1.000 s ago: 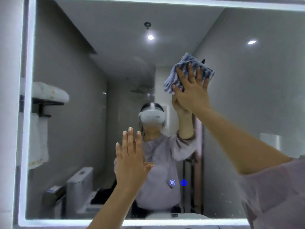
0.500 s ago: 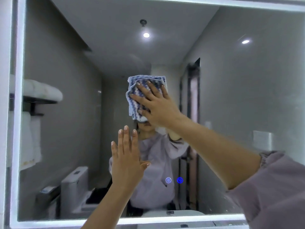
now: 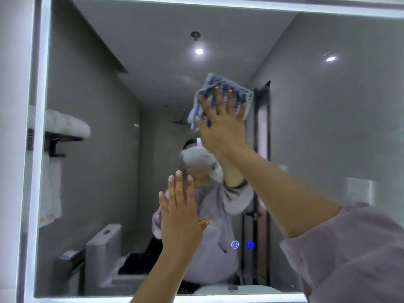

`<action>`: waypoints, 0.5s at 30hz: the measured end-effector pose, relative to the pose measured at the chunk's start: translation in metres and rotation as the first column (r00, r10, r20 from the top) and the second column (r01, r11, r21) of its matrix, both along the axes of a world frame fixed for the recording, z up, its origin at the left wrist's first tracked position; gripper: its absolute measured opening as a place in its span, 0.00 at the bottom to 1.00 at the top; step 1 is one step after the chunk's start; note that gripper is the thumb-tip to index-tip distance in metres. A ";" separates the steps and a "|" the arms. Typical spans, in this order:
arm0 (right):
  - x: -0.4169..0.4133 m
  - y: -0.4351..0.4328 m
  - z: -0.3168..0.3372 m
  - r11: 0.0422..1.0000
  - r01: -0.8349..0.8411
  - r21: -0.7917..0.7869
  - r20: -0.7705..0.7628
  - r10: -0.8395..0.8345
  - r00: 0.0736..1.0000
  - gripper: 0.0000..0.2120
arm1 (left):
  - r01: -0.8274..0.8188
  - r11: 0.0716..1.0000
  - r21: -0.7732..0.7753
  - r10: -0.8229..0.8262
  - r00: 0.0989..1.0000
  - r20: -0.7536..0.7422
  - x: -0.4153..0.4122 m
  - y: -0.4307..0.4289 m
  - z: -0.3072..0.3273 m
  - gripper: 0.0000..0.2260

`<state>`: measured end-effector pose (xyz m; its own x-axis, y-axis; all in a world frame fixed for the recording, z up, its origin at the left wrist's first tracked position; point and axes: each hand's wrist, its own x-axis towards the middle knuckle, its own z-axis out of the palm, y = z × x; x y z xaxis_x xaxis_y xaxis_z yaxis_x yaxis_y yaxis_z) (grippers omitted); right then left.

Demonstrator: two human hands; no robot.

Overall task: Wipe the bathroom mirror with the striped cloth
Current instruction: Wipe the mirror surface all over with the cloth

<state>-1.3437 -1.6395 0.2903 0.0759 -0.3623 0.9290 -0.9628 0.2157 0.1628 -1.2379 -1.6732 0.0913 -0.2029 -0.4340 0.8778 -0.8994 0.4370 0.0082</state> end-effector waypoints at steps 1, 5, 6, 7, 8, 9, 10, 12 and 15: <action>0.013 -0.005 -0.006 1.000 -0.006 0.024 -0.085 0.008 0.996 0.28 | -0.012 1.000 -0.003 0.012 1.000 0.006 0.000 -0.001 0.000 0.55; 0.053 -0.025 -0.025 0.989 -0.053 0.142 -0.312 0.095 0.945 0.26 | -0.010 1.000 -0.015 0.011 1.000 0.022 0.002 -0.001 0.000 0.53; 0.054 -0.027 -0.024 0.986 -0.031 0.165 -0.331 0.085 0.940 0.26 | -0.015 1.000 -0.015 0.016 0.999 0.030 0.003 -0.001 0.000 0.53; 0.052 -0.027 -0.021 0.984 -0.019 0.176 -0.347 0.080 0.935 0.26 | -0.022 1.000 -0.017 0.023 0.999 0.037 0.003 -0.001 0.000 0.53; 0.048 -0.026 -0.018 0.984 -0.013 0.176 -0.363 0.077 0.929 0.26 | -0.023 1.000 -0.018 0.023 0.999 0.040 0.003 -0.001 0.000 0.53; 0.042 -0.023 -0.013 0.985 -0.007 0.173 -0.378 0.073 0.923 0.26 | -0.021 1.000 -0.019 0.022 0.999 0.036 0.003 -0.001 -0.001 0.53; 0.035 -0.020 -0.006 0.986 0.008 0.167 -0.380 0.057 0.923 0.26 | -0.021 1.000 -0.017 0.021 0.999 0.028 0.003 0.000 0.000 0.53; 0.016 -0.011 0.013 0.991 0.031 0.127 -0.309 0.010 0.951 0.26 | -0.012 1.000 -0.003 0.012 1.000 0.016 0.002 0.002 0.001 0.54; -0.022 0.008 0.044 0.999 0.032 0.037 -0.072 -0.029 0.997 0.26 | 0.036 0.999 -0.005 -0.036 0.999 -0.007 0.002 0.001 0.001 0.55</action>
<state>-1.3655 -1.6311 0.3342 0.1301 -0.4005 0.9070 -0.9415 0.2369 0.2396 -1.2363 -1.6723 0.0925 -0.2119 -0.4221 0.8814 -0.8831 0.4690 0.0123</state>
